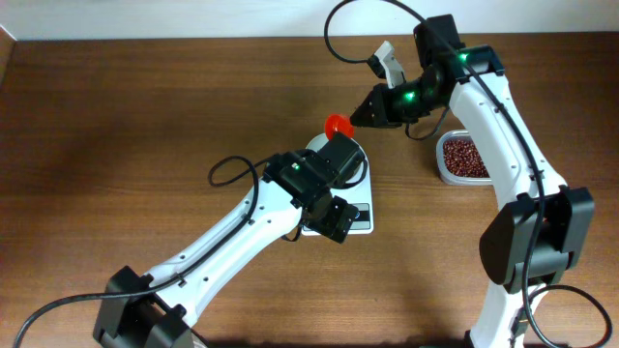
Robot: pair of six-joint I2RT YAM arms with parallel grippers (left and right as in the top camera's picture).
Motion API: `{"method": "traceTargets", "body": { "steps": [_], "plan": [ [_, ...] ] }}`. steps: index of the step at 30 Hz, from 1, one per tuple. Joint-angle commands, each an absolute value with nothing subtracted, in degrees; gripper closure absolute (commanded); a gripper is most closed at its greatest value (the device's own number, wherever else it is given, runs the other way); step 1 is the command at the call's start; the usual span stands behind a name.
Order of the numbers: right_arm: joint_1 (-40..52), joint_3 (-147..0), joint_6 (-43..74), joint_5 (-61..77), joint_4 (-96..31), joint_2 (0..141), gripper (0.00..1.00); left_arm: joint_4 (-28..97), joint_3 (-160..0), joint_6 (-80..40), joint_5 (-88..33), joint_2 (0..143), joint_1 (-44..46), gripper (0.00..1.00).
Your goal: Scoop item into bowl and weigh 50g on scale
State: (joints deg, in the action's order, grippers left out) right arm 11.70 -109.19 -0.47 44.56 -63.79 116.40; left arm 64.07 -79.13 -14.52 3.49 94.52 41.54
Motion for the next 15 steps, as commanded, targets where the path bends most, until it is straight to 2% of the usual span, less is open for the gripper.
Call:
{"method": "traceTargets", "body": {
  "steps": [1,6,15],
  "plan": [
    [11.99,-110.28,-1.63,45.41,-63.61,114.48,0.96,64.16,-79.75,-14.02,3.92,94.72,41.36,0.01],
    [11.99,-112.51,-5.80,44.12,-66.02,112.88,0.96,64.16,-79.75,-14.02,3.90,94.72,41.34,0.01],
    [17.12,-114.65,-12.05,25.65,-73.43,110.30,0.96,64.16,-79.75,-14.04,3.92,94.72,41.34,0.01]
  ]
}}
